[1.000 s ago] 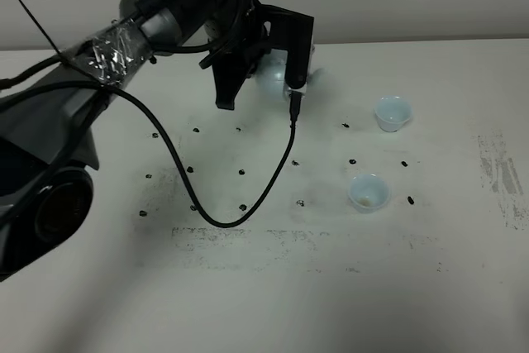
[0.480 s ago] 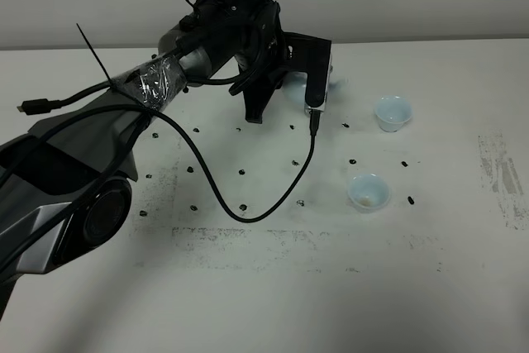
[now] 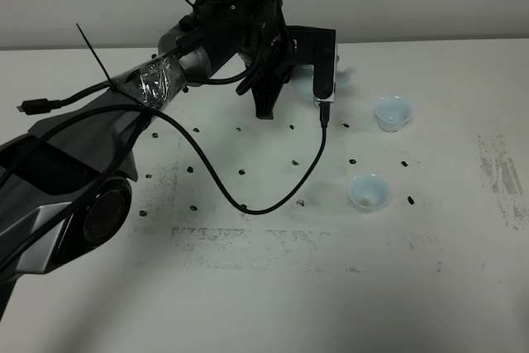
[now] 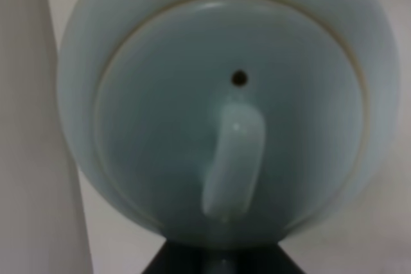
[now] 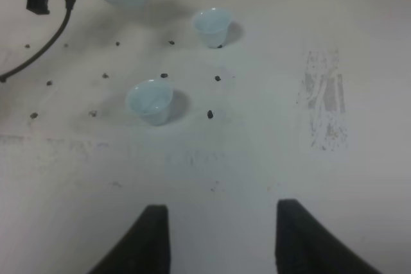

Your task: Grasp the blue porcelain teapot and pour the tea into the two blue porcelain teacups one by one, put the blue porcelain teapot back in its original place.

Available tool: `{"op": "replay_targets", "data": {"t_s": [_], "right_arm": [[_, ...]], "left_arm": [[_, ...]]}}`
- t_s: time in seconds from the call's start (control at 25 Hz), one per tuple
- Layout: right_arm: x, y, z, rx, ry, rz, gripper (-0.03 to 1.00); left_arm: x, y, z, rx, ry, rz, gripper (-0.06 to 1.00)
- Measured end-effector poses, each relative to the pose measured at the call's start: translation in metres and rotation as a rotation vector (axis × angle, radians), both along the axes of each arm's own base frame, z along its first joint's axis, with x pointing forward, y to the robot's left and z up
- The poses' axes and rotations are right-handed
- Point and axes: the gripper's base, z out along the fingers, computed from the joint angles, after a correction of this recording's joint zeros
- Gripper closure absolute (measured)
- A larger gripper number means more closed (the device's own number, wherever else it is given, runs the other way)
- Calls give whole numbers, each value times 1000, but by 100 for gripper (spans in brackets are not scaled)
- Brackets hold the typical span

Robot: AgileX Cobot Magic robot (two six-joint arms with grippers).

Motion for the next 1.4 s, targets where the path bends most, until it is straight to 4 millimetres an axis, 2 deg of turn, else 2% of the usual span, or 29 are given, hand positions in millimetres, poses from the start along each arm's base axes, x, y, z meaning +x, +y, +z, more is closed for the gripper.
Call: {"op": "replay_targets", "data": {"t_s": [0.52,0.92,1.12,1.4], "right_arm": [[0,0,0,0,0,0,56],[0,0,0,0,-1,0,56],[0,0,0,0,-1,0,56],[0,0,0,0,-1,0,56]], "left_arm": [[7,-7,0,-78,-84,-9,86],[9,-18,-34,-55,-95,-68,86],[9,-29,-29,-104,-172,-93,86],[10,-31,-27,-93,-202,-124,86]]}}
